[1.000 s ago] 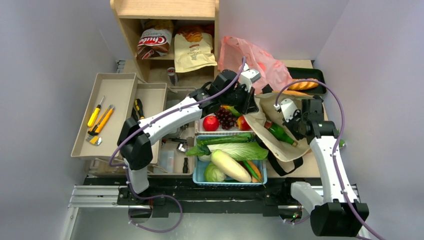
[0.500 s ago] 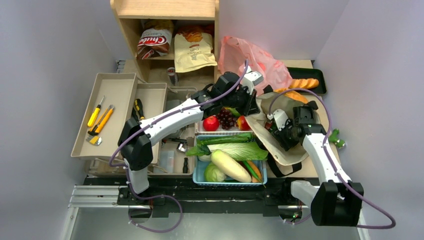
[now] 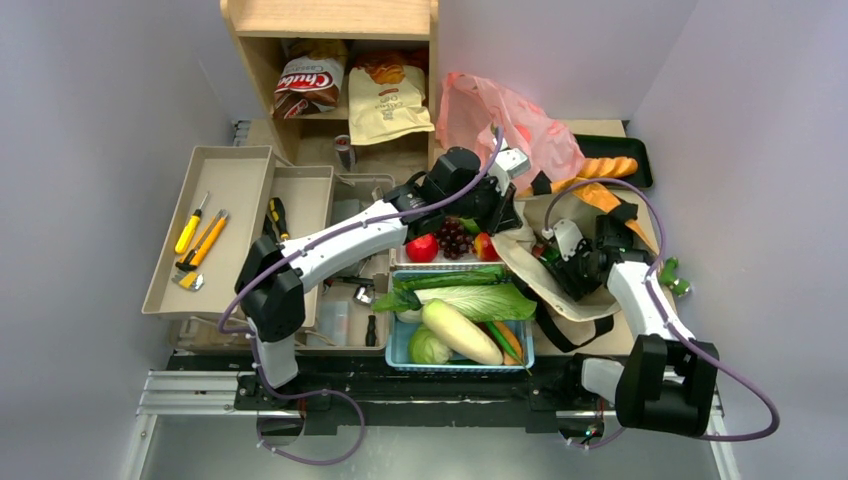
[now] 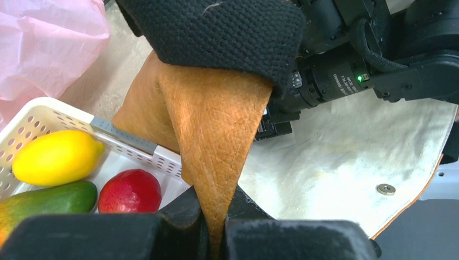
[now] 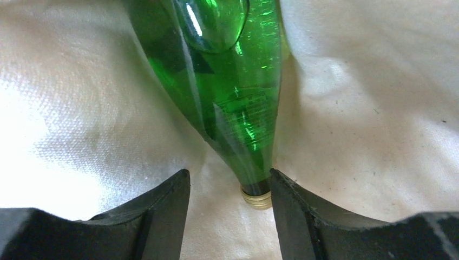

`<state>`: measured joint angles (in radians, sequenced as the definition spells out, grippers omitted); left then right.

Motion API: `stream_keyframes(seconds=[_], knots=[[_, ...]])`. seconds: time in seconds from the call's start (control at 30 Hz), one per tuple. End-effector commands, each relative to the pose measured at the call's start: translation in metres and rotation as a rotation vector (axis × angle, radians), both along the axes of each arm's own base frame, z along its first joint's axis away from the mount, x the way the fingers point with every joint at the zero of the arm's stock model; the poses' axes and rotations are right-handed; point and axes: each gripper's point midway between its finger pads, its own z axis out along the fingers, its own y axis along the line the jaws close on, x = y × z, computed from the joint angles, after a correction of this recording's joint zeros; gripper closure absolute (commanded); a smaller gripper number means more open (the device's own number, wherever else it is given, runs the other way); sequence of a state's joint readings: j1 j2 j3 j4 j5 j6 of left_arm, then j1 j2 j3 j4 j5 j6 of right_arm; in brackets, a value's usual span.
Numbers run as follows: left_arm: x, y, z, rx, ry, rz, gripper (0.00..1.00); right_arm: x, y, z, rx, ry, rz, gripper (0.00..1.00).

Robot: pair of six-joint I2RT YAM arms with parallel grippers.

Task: Untie the knot of the grocery bags and take out the mixed food
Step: Pick up the bottle from the takeout bag.

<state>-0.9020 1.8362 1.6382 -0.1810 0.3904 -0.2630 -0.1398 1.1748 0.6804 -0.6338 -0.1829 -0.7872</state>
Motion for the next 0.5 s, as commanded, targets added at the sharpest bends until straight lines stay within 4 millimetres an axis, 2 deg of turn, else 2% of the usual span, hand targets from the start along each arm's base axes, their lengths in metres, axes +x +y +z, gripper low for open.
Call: stream_keyframes(seconds=[0.0,0.1,0.13,0.37,0.47], knots=[[-0.022,0.001,0.055,-0.119,-0.159,-0.107,1.00,0.025,-0.009,0.021,-0.008,-0.114,-0.031,0.43],[-0.027,0.001,0.054,-0.118,-0.190,-0.131,1.00,0.027,-0.010,0.013,-0.010,-0.093,-0.036,0.22],[-0.027,0.000,0.054,-0.117,-0.194,-0.134,1.00,0.026,-0.011,0.008,-0.015,-0.078,-0.039,0.19],[-0.029,-0.007,0.058,-0.127,-0.212,-0.150,1.00,0.032,-0.015,-0.023,-0.016,0.017,-0.025,0.21],[-0.027,-0.009,0.058,-0.125,-0.208,-0.149,1.00,0.026,-0.010,-0.038,0.021,0.113,0.016,0.27]])
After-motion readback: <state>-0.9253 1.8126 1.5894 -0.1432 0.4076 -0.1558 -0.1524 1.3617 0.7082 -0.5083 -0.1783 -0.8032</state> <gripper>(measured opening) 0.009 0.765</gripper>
